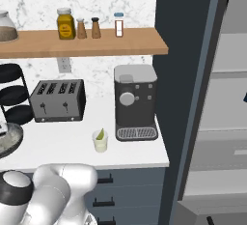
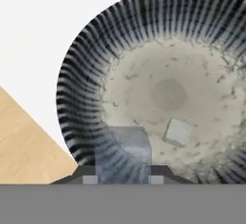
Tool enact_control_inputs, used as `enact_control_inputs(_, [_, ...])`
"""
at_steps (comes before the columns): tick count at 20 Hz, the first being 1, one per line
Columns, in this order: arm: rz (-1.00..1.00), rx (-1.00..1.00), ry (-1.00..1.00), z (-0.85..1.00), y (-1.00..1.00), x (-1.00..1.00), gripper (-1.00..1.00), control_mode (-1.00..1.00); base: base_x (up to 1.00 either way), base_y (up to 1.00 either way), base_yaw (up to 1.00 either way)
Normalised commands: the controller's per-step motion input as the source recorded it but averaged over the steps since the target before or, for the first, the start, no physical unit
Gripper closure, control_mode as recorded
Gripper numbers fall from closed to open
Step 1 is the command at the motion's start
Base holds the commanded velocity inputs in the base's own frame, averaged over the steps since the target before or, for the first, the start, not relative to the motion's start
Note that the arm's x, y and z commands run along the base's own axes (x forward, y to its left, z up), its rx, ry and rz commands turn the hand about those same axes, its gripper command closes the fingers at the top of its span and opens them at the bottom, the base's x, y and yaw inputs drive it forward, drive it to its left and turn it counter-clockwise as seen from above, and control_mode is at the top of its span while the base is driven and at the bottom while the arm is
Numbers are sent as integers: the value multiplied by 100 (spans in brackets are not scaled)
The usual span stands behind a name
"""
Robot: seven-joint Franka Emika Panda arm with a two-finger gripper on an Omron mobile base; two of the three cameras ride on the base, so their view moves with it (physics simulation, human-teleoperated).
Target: Grab a lemon wedge from the fridge and one ice cube from the ice bowl, and put them in the glass of lemonade.
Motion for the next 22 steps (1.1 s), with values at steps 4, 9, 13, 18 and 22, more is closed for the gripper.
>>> enact_control_inputs(4, [0,6,-4,0,-29,0,100,-100,0,0,0])
enact_control_inputs(9, [0,8,-5,0,-47,-15,100,-100,0,0,0])
enact_control_inputs(13, [0,-3,-1,66,0,-1,100,-100,0,0,0])
enact_control_inputs(18, [0,-11,6,100,11,13,100,-100,0,0,0])
enact_control_inputs(22, [-1,-17,14,81,-14,2,100,-100,0,0,0])
